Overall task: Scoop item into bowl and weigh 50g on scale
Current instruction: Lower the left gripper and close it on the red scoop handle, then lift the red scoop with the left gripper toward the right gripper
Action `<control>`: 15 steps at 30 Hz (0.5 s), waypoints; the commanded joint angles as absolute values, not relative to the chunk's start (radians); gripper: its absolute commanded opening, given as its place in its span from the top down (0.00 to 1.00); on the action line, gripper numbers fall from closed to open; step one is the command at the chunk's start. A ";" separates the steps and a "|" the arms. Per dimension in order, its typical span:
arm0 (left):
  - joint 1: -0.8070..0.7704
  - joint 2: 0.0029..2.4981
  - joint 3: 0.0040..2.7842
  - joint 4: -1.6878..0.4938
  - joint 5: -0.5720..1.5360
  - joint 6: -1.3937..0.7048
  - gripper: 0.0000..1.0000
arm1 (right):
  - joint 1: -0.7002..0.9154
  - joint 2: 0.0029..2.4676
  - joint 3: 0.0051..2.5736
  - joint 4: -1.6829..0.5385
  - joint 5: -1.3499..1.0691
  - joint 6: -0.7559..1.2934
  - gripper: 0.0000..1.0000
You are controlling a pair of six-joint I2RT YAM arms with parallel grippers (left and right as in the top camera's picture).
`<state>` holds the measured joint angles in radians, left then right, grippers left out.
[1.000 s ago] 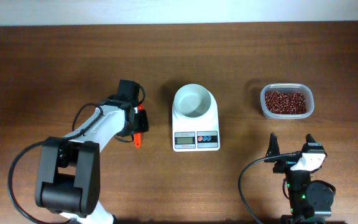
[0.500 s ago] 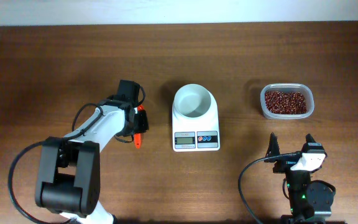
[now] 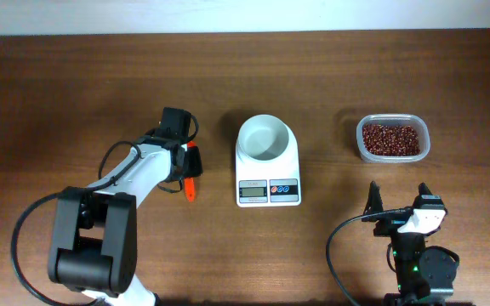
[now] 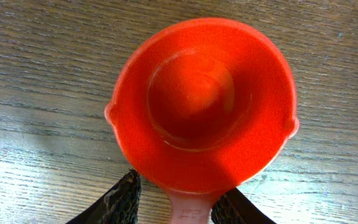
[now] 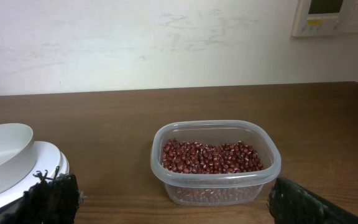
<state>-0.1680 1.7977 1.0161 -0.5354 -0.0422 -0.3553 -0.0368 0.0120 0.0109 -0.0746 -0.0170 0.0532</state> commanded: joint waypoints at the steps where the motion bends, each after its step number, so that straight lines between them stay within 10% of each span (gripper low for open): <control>1: -0.168 1.787 1.008 -0.535 -0.049 -0.336 0.63 | -0.040 0.007 0.006 -0.079 -0.015 0.060 0.01; 15: -0.168 1.787 1.008 -0.524 -0.015 -0.336 0.79 | -0.040 0.007 0.006 -0.079 -0.015 0.060 0.01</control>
<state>-0.1680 1.7977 1.0161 -0.5259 -0.0299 -0.3477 -0.0368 0.0120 0.0109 -0.0746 -0.0170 0.0532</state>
